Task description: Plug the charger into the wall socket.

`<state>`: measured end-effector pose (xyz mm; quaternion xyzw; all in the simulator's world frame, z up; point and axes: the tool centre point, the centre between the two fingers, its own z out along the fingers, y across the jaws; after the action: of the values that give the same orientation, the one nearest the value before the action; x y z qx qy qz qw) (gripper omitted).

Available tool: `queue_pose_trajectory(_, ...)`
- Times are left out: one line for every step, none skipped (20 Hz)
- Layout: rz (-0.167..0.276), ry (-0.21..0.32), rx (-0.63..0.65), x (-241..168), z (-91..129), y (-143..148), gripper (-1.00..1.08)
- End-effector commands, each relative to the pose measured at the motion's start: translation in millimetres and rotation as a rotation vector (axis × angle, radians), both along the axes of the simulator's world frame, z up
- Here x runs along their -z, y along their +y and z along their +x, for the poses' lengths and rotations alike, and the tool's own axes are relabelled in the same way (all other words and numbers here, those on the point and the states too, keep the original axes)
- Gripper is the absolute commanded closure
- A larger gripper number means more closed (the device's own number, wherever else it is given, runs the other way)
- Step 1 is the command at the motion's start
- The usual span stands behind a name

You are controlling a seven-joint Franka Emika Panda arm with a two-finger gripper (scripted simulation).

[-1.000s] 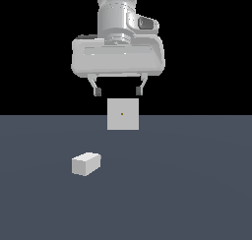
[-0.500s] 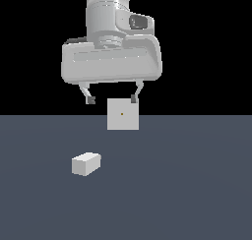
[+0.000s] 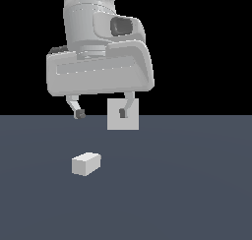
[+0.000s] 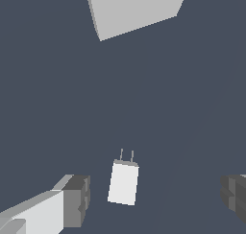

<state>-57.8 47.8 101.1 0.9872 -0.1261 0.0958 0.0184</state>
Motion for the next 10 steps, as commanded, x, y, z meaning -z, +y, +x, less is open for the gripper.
queue_pose_trajectory(-0.003,-0.023,0.027,6.7,-4.0,4.4,-0.92)
queue_pose_trajectory(-0.005,-0.032,0.037,9.3,-5.3,6.1,-0.92)
queue_pose_trajectory(-0.007,-0.04,0.047,11.9,-6.6,7.6,-0.92)
queue_pose_trajectory(-0.008,-0.048,0.057,14.4,-7.7,9.2,-0.92)
queue_pose_trajectory(-0.01,-0.056,0.066,16.7,-8.7,10.6,-0.92)
queue_pose_trajectory(-0.012,-0.063,0.074,18.9,-9.6,11.9,-0.92)
queue_pose_trajectory(-0.013,-0.069,0.082,21.0,-10.5,13.1,-0.92)
queue_pose_trajectory(-0.015,-0.076,0.09,23.0,-11.2,14.3,-0.92)
queue_pose_trajectory(-0.016,-0.082,0.097,24.9,-11.9,15.4,-0.92)
queue_pose_trajectory(-0.018,-0.087,0.103,26.7,-12.5,16.4,-0.92)
